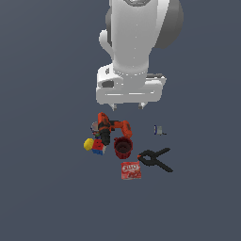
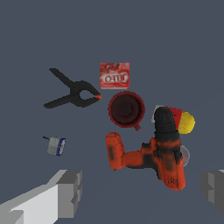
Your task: Pick up a designated object from a clutter of objects.
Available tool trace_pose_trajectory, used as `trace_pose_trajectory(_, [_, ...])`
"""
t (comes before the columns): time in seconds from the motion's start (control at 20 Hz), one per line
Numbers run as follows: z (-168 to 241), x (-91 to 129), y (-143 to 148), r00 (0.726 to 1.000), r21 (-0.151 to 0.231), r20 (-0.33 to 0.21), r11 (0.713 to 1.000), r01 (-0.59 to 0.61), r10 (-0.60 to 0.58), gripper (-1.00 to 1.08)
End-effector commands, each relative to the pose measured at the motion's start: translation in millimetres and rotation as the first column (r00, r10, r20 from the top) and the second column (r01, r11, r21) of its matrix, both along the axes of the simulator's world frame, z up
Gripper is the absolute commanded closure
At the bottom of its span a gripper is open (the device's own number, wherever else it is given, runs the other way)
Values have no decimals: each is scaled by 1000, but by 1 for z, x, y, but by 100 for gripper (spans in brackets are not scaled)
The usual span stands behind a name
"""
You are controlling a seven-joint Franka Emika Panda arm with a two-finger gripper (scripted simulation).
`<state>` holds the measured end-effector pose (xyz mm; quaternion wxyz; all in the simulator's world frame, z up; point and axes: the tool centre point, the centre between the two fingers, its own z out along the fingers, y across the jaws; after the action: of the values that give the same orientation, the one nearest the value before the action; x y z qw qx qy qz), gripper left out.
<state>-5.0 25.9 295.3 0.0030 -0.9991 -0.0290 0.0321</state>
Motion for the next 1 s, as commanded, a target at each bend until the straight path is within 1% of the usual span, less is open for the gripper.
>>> trace_pose_trajectory(0.0, [0, 0, 0, 1000, 0, 0, 1000, 0, 0, -92])
trace_pose_trajectory(0.45, [-5, -6, -12, 999, -25, -24, 999, -33, 33, -92])
trace_pose_trajectory(0.7, [-6, -5, -12, 999, -23, -23, 999, -31, 30, -92])
trace_pose_trajectory(0.95, [-17, 0, -18, 1000, -20, -19, 1000, -17, 16, -92])
